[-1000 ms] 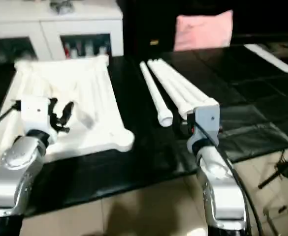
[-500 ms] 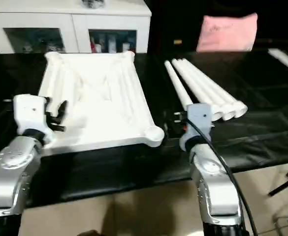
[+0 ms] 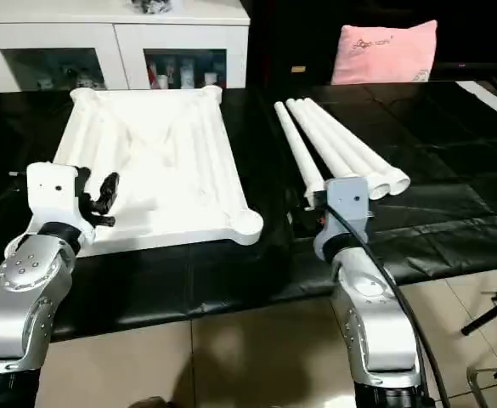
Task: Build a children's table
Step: Move to table
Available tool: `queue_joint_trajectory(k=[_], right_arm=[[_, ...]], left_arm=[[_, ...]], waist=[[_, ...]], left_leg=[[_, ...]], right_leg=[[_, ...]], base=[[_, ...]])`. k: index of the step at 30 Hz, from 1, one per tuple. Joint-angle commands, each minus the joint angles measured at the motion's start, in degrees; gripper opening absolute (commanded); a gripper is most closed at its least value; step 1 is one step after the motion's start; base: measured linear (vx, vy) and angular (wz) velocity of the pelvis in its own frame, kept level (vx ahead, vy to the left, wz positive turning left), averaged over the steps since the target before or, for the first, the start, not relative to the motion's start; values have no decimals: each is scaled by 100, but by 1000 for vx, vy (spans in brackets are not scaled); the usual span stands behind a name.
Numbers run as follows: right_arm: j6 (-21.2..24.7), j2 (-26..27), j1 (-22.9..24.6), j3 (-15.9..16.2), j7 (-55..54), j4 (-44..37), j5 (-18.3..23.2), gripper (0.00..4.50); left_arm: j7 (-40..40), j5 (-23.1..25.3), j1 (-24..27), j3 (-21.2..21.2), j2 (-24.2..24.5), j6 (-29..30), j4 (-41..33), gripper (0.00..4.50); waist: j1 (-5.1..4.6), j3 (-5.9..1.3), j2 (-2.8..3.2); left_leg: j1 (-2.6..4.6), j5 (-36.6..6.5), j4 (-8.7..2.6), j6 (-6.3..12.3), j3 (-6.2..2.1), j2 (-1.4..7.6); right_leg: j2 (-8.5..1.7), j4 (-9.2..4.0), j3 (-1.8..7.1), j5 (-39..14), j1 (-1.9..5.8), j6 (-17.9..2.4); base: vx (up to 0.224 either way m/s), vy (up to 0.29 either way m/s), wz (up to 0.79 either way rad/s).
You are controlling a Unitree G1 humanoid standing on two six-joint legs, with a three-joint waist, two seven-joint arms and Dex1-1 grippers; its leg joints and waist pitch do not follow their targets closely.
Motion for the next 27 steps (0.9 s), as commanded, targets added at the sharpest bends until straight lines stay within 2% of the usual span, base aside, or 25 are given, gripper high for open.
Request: queue_joint_trajectory(k=[1,2,4,5,6,7,8,9,10,11,12,13,14,16,17,18,19,20,21,22,23,24,25,26,27], right_arm=[[5,-55,-15,-35,17,-50,-15,450],[6,-61,-9,-38,18,-50,-13,450],[11,-63,-6,-41,19,-51,-10,450],[20,-63,-5,-40,17,-50,-13,450],[20,-64,-1,-39,17,-51,-17,450],[20,-64,-1,-39,16,-51,-18,450],[19,-65,2,-38,16,-52,-21,450],[18,-65,4,-37,15,-53,-24,450],[22,-66,5,-40,11,-55,-26,450],[27,-68,8,-41,6,-59,-25,450],[27,-68,8,-41,6,-59,-25,450],[33,-72,7,-43,2,-63,-24,450],[38,-78,10,-44,1,-66,-23,450],[41,-86,13,-41,-2,-69,-23,450],[46,-90,15,-40,-2,-72,-24,450],[57,-98,15,-37,-3,-78,-23,450],[59,-100,15,-37,-3,-78,-23,450],[65,-107,9,-36,1,-72,-23,450],[66,-108,8,-36,1,-71,-23,450],[66,-111,5,-34,2,-66,-23,450],[67,-115,3,-32,4,-64,-24,450],[67,-118,2,-30,7,-63,-25,450],[68,-130,-12,-26,16,-48,-26,450],[68,-131,-13,-26,17,-46,-26,450],[68,-135,-19,-24,20,-41,-27,450]], left_arm=[[-53,-56,20,-70,-6,-5,-142,231],[-73,-74,36,-82,-2,-1,-155,231],[-85,-86,47,-91,3,2,-165,231],[-96,-96,55,-96,7,6,-172,231],[-102,-104,62,-98,8,10,-178,231],[-103,-104,62,-99,8,10,-178,231],[-105,-108,66,-99,7,12,-182,231],[-107,-110,67,-99,6,13,-183,231],[-111,-111,70,-101,4,17,-187,231],[-120,-109,73,-100,0,21,-194,231],[-120,-109,73,-100,0,21,-194,231],[-128,-106,74,-99,-3,28,-201,231],[-134,-102,77,-98,-8,31,-206,231],[-138,-107,83,-99,-7,32,-212,231],[-138,-110,86,-100,-7,34,-216,231],[-131,-118,92,-104,-3,41,-227,231],[-130,-119,93,-104,-3,43,-229,231],[-122,-122,98,-106,-5,50,-240,231],[-122,-122,99,-106,-5,50,-240,231],[-119,-121,101,-106,-7,51,-243,231],[-116,-120,104,-105,-10,51,-246,231],[-114,-119,106,-105,-12,52,-247,231],[-116,-108,102,-98,-25,53,-243,231],[-116,-107,102,-98,-25,53,-242,231],[-115,-106,99,-97,-27,53,-240,231]], waist=[[-6,-278,81],[-14,-273,86],[-69,-205,97],[-90,-155,105],[-101,-141,109],[-124,-157,94],[-104,-161,105],[-103,-200,106],[-91,-238,121],[-96,-293,105],[-80,-327,110],[-71,-380,113],[-65,-401,109],[-87,-443,114],[-99,-449,114],[-142,-446,126],[-236,-434,153],[-310,-413,108],[-298,-379,88],[-172,-338,-79],[-39,-351,-221],[232,-430,-125],[219,-291,-145],[239,-299,-45],[152,-342,184]], left_leg=[[222,-2195,-518,-167,-177,452],[249,-2347,-529,-158,-174,453],[453,-3244,-577,-64,-145,418],[544,-3525,-589,-34,-133,396],[587,-3601,-586,-35,-132,393],[577,-3481,-602,-2,-123,374],[547,-3320,-626,44,-117,382],[534,-2916,-640,163,-80,365],[555,-2530,-641,291,-46,357],[482,-1975,-609,451,-27,322],[466,-1652,-576,547,-7,293],[448,-1052,-516,783,1,241],[445,-791,-489,909,-3,218],[535,38,-391,1532,-80,191],[593,218,-369,1701,-111,199],[794,538,-334,2115,-231,298],[1100,811,-283,2595,-456,502],[1304,936,-237,2919,-634,671],[1265,950,-211,2968,-624,648],[734,589,-44,2639,-218,204],[204,239,254,2316,31,-273],[-366,-385,692,1622,-132,-139],[-473,-359,650,981,-223,-22],[-399,-131,426,778,-248,13],[-76,327,-49,683,-279,176]], right_leg=[[-500,-535,304,-1304,225,-670],[-484,-548,293,-1443,241,-673],[-392,-706,204,-2427,285,-729],[-384,-796,179,-2848,300,-720],[-393,-830,172,-2972,305,-712],[-408,-861,176,-2991,421,-701],[-419,-859,188,-2892,487,-711],[-412,-855,199,-2563,582,-789],[-394,-828,210,-2086,627,-928],[-371,-768,205,-1479,746,-1031],[-367,-744,202,-1149,792,-1061],[-322,-670,187,-491,852,-1099],[-296,-633,177,-196,876,-1101],[-188,-445,108,678,840,-1005],[-163,-397,86,791,797,-954],[-128,-260,29,836,608,-845],[-166,-88,-23,428,240,-708],[-282,35,18,-22,-34,-516],[-339,32,68,-78,-41,-432],[-431,-244,309,444,511,-459],[-379,-400,619,997,1065,-553],[-1069,-549,1128,1782,1572,-615],[-802,-546,912,2250,1427,-722],[-616,-513,698,2153,1390,-669],[-215,-404,217,1462,1225,-374]], base=[[0,0,0],[0,0,0],[71,28,-2],[63,23,-2],[60,25,-3],[0,0,0],[90,24,-4],[122,18,-2],[122,18,-2],[117,13,1],[120,10,1],[120,10,1],[125,10,2],[132,9,3],[132,6,5],[127,-5,10],[127,-5,10],[108,-32,10],[88,-54,3],[88,-54,3],[115,-54,4],[120,-17,17],[120,-17,17],[87,-10,12],[0,0,0]])
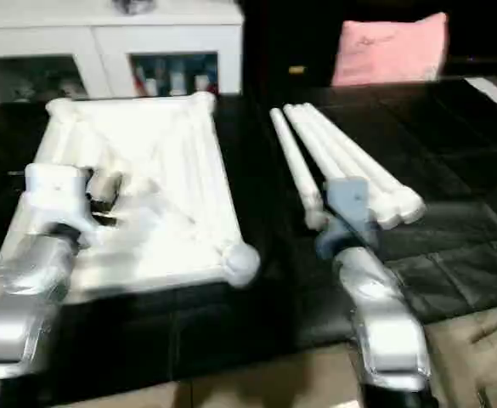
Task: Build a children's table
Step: Move to table
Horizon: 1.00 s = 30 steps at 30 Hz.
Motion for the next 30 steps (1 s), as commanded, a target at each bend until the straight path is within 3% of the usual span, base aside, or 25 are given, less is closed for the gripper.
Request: queue_joint_trajectory(k=[1,2,3,4,5,6,7,8,9,10,12,14,15,17,19,21,22,23,24,25,26,27,28,29,30], right_arm=[[55,56,-40,95,27,-41,-12,450],[55,54,-44,96,29,-39,-12,450],[55,49,-50,95,34,-34,-10,450],[53,46,-52,92,38,-31,-7,450],[45,39,-55,90,44,-23,1,450],[40,35,-57,89,50,-16,6,450],[34,26,-59,85,59,-5,13,450],[31,15,-61,80,68,3,22,450],[26,7,-79,70,86,37,23,450],[31,-10,-105,80,108,66,13,450],[39,-29,-134,106,129,83,7,450],[58,-44,-167,139,140,70,7,450],[74,-42,-167,133,131,29,23,450],[74,-63,-122,155,122,-13,-7,450],[67,-84,-106,182,137,-11,-27,450],[60,-114,-88,242,176,-20,-67,450],[58,-126,-84,268,191,-26,-84,450],[79,-146,-112,304,177,-28,-132,450],[81,-153,-122,314,171,-26,-146,450],[80,-160,-130,317,174,-21,-148,450],[78,-164,-135,311,179,-13,-142,450],[118,-179,-147,303,176,2,-148,450],[147,-187,-167,266,181,42,-125,450],[138,-193,-174,252,186,57,-119,450],[126,-196,-176,246,189,63,-115,450]], left_arm=[[21,7,28,89,55,47,-3,231],[24,9,28,88,55,48,-3,231],[32,14,25,84,53,50,0,231],[42,23,24,80,51,52,0,231],[60,32,23,78,42,48,3,231],[73,14,26,93,15,18,9,231],[76,5,27,96,4,17,2,231],[81,7,28,88,1,21,-5,231],[88,19,19,73,6,25,0,231],[92,25,18,67,14,37,-4,231],[85,29,26,79,14,30,-7,231],[72,22,55,115,15,15,-8,231],[57,46,87,118,38,3,-3,231],[39,113,115,77,91,-16,-6,231],[50,115,100,69,84,-2,-14,231],[87,106,64,63,77,39,-28,231],[103,107,48,62,75,57,-30,231],[120,136,36,33,77,78,-41,231],[124,144,40,21,76,78,-46,231],[128,143,48,16,70,80,-50,231],[134,137,55,18,62,85,-53,231],[143,133,61,21,53,92,-53,231],[157,136,70,22,45,91,-48,231],[163,140,73,21,43,86,-46,231],[165,141,74,21,42,83,-45,231]], waist=[[-268,-294,259],[-394,-438,273],[-369,-451,173],[-309,-393,207],[-333,-324,17],[-333,-324,17],[-240,-232,-347],[-160,-304,-588],[20,-285,-433],[16,-292,-388],[-109,-270,-307],[-171,-262,-213],[-212,-205,-169],[-276,-115,-210],[-266,-112,-211],[-282,-111,-182],[-290,-77,-104],[-276,-68,-94],[-384,-142,27],[-491,-127,117],[-515,-134,123],[-527,-77,110],[-513,-91,44],[-481,-42,-4],[-414,-85,-99]], left_leg=[[735,980,-564,930,-657,720],[1246,1298,-526,1751,-997,962],[1218,1808,-451,2258,-1043,1070],[1059,1901,-447,2187,-896,975],[739,1693,-617,1995,-448,772],[739,1693,-617,1995,-448,772],[384,955,-417,1472,-17,296],[93,303,-211,1058,93,-29],[66,-14,5,302,-76,16],[44,695,-271,-224,-143,124],[164,969,-426,-515,-100,209],[219,383,-519,-708,-86,291],[269,-406,-594,-818,-82,357],[359,-1802,-644,-944,-26,370],[407,-1968,-625,-943,-5,348],[385,-2009,-654,-995,-45,381],[197,-2420,-827,-1002,-290,443],[54,-2803,-921,-1023,-507,436],[162,-3295,-1046,-1095,-874,621],[243,-3226,-1215,-854,-1255,774],[314,-3054,-1240,-679,-1387,795],[245,-2921,-1312,-413,-1543,736],[423,-2707,-1210,-305,-1197,1069],[277,-2723,-1260,-247,-1051,1049],[316,-2619,-1143,-157,-858,901]], right_leg=[[-120,355,-310,814,-341,-168],[-171,643,-306,-52,-868,-30],[-326,867,-194,-302,-1071,173],[-344,934,-169,-157,-1121,326],[-334,893,-155,687,-1146,467],[-334,893,-155,687,-1146,467],[-611,-57,209,1821,-944,80],[-767,-320,496,1437,-624,490],[-1366,-451,778,605,-413,174],[-1121,-238,547,1085,-393,-4],[-716,-157,327,1897,-555,-336],[-651,-208,223,1376,-550,-810],[-636,-302,196,509,-597,-1008],[-635,-502,176,-1492,-723,-824],[-652,-582,187,-2085,-812,-576],[-610,-603,140,-2151,-828,-426],[-589,-496,-70,-1914,-688,-449],[-632,-402,-231,-1734,-567,-504],[-509,-213,-337,-840,-537,-724],[-399,86,-362,-178,-579,-993],[-361,211,-375,-104,-640,-1130],[-329,379,-305,-262,-662,-1279],[-428,387,-138,-173,-852,-1235],[-429,400,-116,-243,-794,-1222],[-485,204,41,-517,-839,-1479]], base=[[0,0,0],[88,-6,-6],[112,-11,-3],[112,-11,-3],[51,9,0],[0,0,0],[0,0,0],[-20,-88,2],[-12,-117,-5],[-12,-117,-5],[-1,-41,-5],[-31,-5,-1],[-77,8,0],[-78,14,1],[-62,17,6],[-56,6,7],[-61,4,5],[-58,-1,21],[-7,-27,49],[-7,-27,49],[28,-90,57],[21,-159,63],[21,-159,63],[33,-246,54],[40,-328,37]])
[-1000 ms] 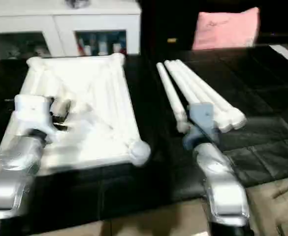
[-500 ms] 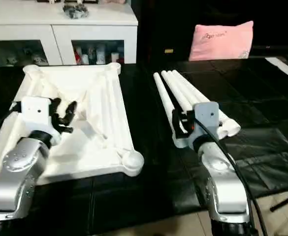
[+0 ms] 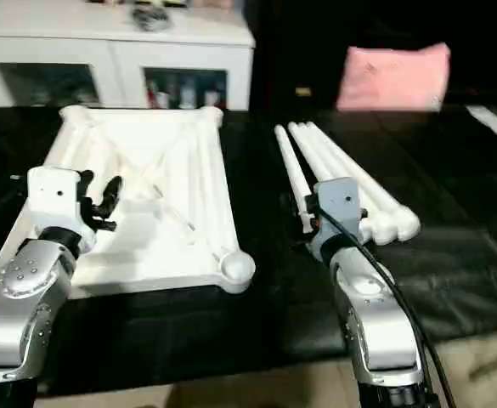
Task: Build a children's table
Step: Move to table
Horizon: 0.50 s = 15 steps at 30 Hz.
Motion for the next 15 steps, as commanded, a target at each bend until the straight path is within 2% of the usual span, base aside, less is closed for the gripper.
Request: queue_joint_trajectory(k=[1,2,3,4,5,6,7,8,9,10,11,12,13,14,15], right_arm=[[72,-85,-17,-129,3,-1,16,450],[82,-75,-18,-143,-4,-3,34,450],[88,-73,-19,-143,-5,-10,42,450],[100,-69,-22,-141,-7,-26,44,450],[112,-54,-21,-138,-7,-46,41,450],[123,-36,-18,-133,-10,-64,40,450],[150,-5,-9,-118,-20,-91,46,450],[164,6,-3,-107,-25,-104,49,450],[164,6,-3,-107,-25,-104,49,450],[175,18,6,-94,-32,-117,47,450],[182,23,10,-88,-35,-125,49,450],[197,32,18,-77,-45,-138,55,450],[208,39,24,-68,-55,-146,60,450],[208,39,24,-68,-55,-146,60,450],[208,39,24,-68,-55,-146,60,450]], left_arm=[[37,-48,-45,-58,-87,139,-58,231],[57,-92,-49,-17,-117,202,-47,231],[63,-102,-52,0,-117,211,-28,231],[60,-95,-58,1,-103,207,-16,231],[47,-65,-67,-15,-74,188,-8,231],[37,-52,-74,-22,-59,179,-4,231],[24,-48,-97,-23,-49,182,10,231],[20,-52,-110,-18,-47,188,19,231],[20,-52,-110,-18,-47,188,19,231],[13,-56,-121,-10,-45,196,31,231],[4,-52,-126,-8,-38,200,38,231],[-32,-45,-124,-12,-14,216,52,231],[-64,-46,-117,-17,8,234,59,231],[-64,-46,-117,-17,8,234,59,231],[-64,-46,-117,-17,8,234,59,231]], waist=[[51,-265,-181],[159,-301,-266],[296,-455,-365],[398,-358,-293],[402,-367,-293],[398,-315,-166],[447,-387,60],[403,-450,239],[263,-504,312],[174,-426,168],[238,-412,66],[338,-348,-172],[440,-241,-80],[395,-192,-96],[395,-192,-96]], left_leg=[[205,-2368,266,850,424,-226],[133,-1904,1157,1078,797,-498],[-519,-1257,1169,1155,775,-454],[-414,-928,885,1128,703,-557],[-325,-768,736,1113,692,-586],[-293,-291,442,1260,578,-494],[-196,-167,123,1594,367,-146],[-77,-56,-116,1859,24,477],[44,112,-364,2424,-519,1391],[301,838,-171,2422,-102,1116],[242,625,13,2056,52,682],[-64,-317,230,1369,444,-83],[-11,-494,367,874,396,-52],[-14,-541,316,750,480,-131],[-14,-541,316,750,480,-131]], right_leg=[[-457,-1236,529,-2346,-242,-1522],[-551,-1415,504,-3066,-210,-1576],[-570,-1052,800,-2749,499,-840],[-575,-979,927,-1282,416,350],[-623,-1030,885,-836,440,1104],[-709,-1217,740,-520,513,2349],[-766,-1319,661,-261,521,2904],[-780,-1128,477,59,441,2664],[-905,-445,446,278,315,2159],[-1002,-49,901,864,-406,564],[-1076,-300,1043,998,-372,398],[-1060,-876,1211,77,40,882],[-1166,-1147,1158,-2476,11,1296],[-905,-1254,1090,-4177,-26,1417],[-905,-1254,1090,-4177,-26,1417]], base=[[40,-328,37],[-8,-326,16],[40,-278,-3],[40,-278,-3],[61,-255,6],[-23,-205,6],[-23,-205,6],[-32,-130,-13],[2,-106,-6],[2,-106,-6],[9,-121,27],[-39,-133,14],[-39,-133,14],[-80,-118,-6],[-90,-80,2]])
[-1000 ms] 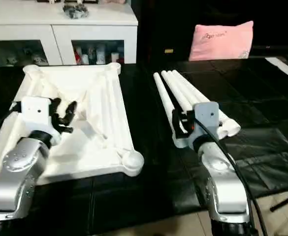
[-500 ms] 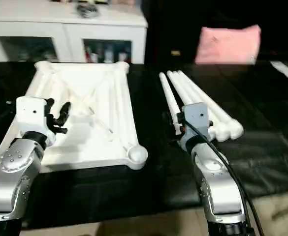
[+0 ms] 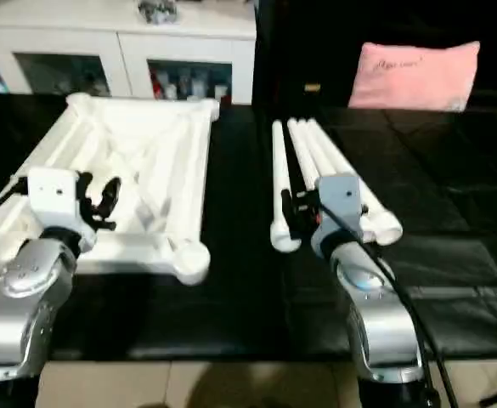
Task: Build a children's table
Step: Move to table
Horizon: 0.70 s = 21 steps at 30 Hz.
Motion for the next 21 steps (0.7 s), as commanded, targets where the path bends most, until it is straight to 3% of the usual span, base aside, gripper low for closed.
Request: queue_joint_trajectory(k=[1,2,3,4,5,6,7,8,9,10,11,12,13,14,15,16,17,18,19,20,21], right_arm=[[77,34,-25,2,-25,-102,46,450],[92,52,-15,1,-34,-116,44,450],[100,66,-9,-4,-38,-125,43,450],[102,82,2,-11,-42,-128,41,450],[99,97,22,-8,-46,-138,36,450],[91,106,44,2,-50,-142,27,450],[84,108,66,19,-51,-149,17,450],[76,109,85,33,-49,-162,17,450],[76,113,97,36,-47,-169,28,450],[79,116,114,37,-45,-186,39,450],[82,112,112,37,-40,-187,42,450],[83,110,109,38,-36,-187,39,450],[93,113,103,32,-30,-191,43,450],[106,119,96,24,-16,-196,45,450],[114,75,82,43,52,-205,31,450],[114,75,82,43,52,-205,31,450],[148,59,75,47,116,-211,72,450],[159,55,75,48,135,-213,87,450],[180,20,44,47,253,-237,182,450],[185,13,35,42,288,-244,216,450],[158,-28,12,48,374,-261,260,450]], left_arm=[[-41,0,-57,27,66,71,13,231],[-49,-11,-56,27,81,74,8,231],[-52,-18,-57,25,90,78,7,231],[-61,-22,-64,15,103,79,11,231],[-80,-27,-63,3,120,76,8,231],[-98,-36,-60,-4,129,73,6,231],[-105,-36,-53,-8,131,70,-1,231],[-118,-35,-43,-8,127,68,-9,231],[-128,-32,-34,-6,124,64,-13,231],[-137,-23,-12,-3,125,52,-13,231],[-145,-23,0,1,130,40,-4,231],[-150,-25,5,3,134,35,1,231],[-165,-34,12,1,144,43,-1,231],[-217,-57,16,-19,178,52,1,231],[-424,-119,26,-103,303,85,9,231],[-424,-119,26,-103,303,85,9,231],[-580,-197,32,-136,380,158,13,231],[-623,-220,35,-144,401,181,12,231],[-895,-329,-6,-133,538,210,35,231],[-970,-373,-21,-121,574,243,42,231],[-1147,-468,-67,-89,666,292,67,231]], waist=[[5,-145,-6],[-103,-153,64],[-137,-171,148],[-210,-162,189],[-261,-173,274],[-239,-127,330],[-215,-86,278],[-191,-64,197],[-149,4,62],[-206,98,1],[-181,-78,115],[-219,3,98],[-227,-169,376],[-245,-99,422],[-262,-75,390],[-366,-131,204],[-225,-107,146],[-187,-164,100],[-147,-234,68],[-134,-282,78],[-125,-313,108]], left_leg=[[153,-596,-255,-28,-133,352],[229,-1208,-511,-71,-227,521],[275,-1619,-639,-63,-299,662],[286,-2039,-763,-88,-386,817],[200,-2540,-1004,-37,-507,1083],[130,-3065,-1234,-70,-508,1223],[54,-3471,-1363,-220,-455,1208],[76,-3476,-1285,-305,-375,1094],[533,-2912,-665,-479,-136,609],[963,-2144,51,-404,31,327],[262,-908,-358,-46,-29,434],[305,-1313,-478,-36,-102,603],[279,-2572,-984,-107,-428,1233],[87,-3311,-1340,-116,-565,1496],[277,-3778,-1392,-219,-375,1211],[418,-3523,-1170,-235,-320,971],[76,-1980,-869,-542,-233,649],[135,-1538,-779,-494,-215,643],[128,-783,-784,-349,-184,684],[79,-342,-795,-291,-170,702],[20,340,-789,-181,-149,726]], right_leg=[[-756,-1314,474,-4819,117,880],[-635,-1238,229,-4155,184,533],[-601,-1216,129,-3685,219,350],[-593,-1167,56,-3151,286,196],[-658,-956,-7,-1942,509,-55],[-685,-631,-27,-1117,587,-176],[-749,-484,38,-977,652,-138],[-799,-637,129,-1473,607,-79],[-1018,-1451,69,-4259,140,235],[-1144,-2043,-99,-5693,-315,396],[-1248,-1712,-231,-5053,698,842],[-1078,-1772,-578,-4699,597,1012],[-829,-1062,-520,-2578,817,685],[-759,-310,-376,-1188,874,390],[-637,-305,-283,193,483,58],[-710,-509,-155,156,426,-58],[-1168,-1012,146,-2454,582,-74],[-1198,-1081,187,-2874,528,-34],[-1117,-1023,188,-2514,537,-173],[-1060,-936,166,-1864,588,-304],[-960,-780,126,-518,590,-562]], base=[[-90,-80,2],[-87,-24,1],[-74,33,0],[-74,33,0],[-54,57,-5],[-89,34,-5],[-89,34,-5],[-72,-6,0],[0,0,0],[87,18,-16],[96,31,-18],[57,72,-26],[0,0,0],[0,0,0],[0,0,0],[0,0,0],[0,0,0],[-11,-55,-9],[0,0,0],[0,0,0],[0,0,0]])
